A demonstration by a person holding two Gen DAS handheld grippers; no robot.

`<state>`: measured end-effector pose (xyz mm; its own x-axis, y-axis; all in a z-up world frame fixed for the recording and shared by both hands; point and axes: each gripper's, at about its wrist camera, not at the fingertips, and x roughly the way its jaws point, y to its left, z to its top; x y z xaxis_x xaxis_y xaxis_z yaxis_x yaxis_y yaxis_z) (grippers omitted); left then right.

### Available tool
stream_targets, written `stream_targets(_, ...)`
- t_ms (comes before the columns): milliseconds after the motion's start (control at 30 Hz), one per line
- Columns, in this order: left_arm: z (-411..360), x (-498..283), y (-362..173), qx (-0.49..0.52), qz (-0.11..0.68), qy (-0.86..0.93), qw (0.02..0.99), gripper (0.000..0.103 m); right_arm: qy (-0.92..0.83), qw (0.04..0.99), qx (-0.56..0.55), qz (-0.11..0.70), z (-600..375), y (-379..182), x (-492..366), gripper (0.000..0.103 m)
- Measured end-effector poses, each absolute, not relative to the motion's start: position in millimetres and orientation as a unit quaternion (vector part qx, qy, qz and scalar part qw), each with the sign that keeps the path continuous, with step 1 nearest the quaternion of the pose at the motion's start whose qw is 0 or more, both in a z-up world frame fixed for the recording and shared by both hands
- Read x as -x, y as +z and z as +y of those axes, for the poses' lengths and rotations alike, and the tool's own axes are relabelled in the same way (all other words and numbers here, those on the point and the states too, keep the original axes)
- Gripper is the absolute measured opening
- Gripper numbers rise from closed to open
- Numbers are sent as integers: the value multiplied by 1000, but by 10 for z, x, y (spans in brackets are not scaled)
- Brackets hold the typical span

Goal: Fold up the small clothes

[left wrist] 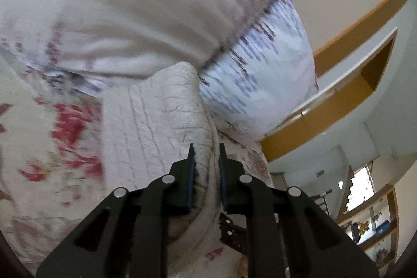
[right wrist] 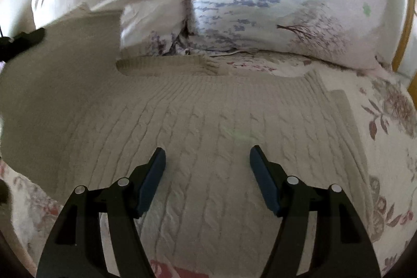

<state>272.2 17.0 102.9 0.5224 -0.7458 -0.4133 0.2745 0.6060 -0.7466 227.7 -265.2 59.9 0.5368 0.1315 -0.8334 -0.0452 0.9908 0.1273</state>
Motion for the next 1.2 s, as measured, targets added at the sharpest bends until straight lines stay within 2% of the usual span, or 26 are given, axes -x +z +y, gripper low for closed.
stream_targets(200, -625, -2764, 977, 287, 391, -363, 796, 14, 22, 882, -72, 465, -3060, 673, -2067, 69)
stream_targets(433, -1302, -2824, 528, 288, 464, -421, 724, 14, -19, 873, -148, 464, -3695, 659, -1938, 68)
stream_targets(467, -1313, -2792, 561, 286, 461, -435, 718, 18, -25, 874, -152, 462, -3735, 686, -1918, 68)
stream_targets(533, -1253, -2725, 693, 274, 439, -447, 729, 47, -22, 876, -162, 455, -3808, 753, -1916, 68)
stream_targets(600, -1047, -2638, 858, 262, 407, -436, 758, 63, 13, 869, -209, 449, -3871, 817, -1932, 68)
stream_targets(633, -886, -2602, 936, 255, 391, -413, 782, 69, 40, 861, -240, 447, -3896, 830, -1961, 68)
stream_targets(700, -669, -2578, 997, 233, 379, -362, 819, 74, 79, 842, -282, 453, -3900, 823, -2024, 68)
stream_targets(867, -274, -2488, 821, 186, 390, -256, 864, 77, 143, 779, -348, 501, -3685, 620, -2249, 68)
stream_targets(1133, -295, -2565, 423, 142, 428, -218, 866, 77, 155, 744, -360, 541, -3454, 407, -2507, 68)
stream_targets(1200, -301, -2608, 343, 151, 435, -230, 857, 77, 157, 740, -363, 544, -3435, 361, -2550, 59)
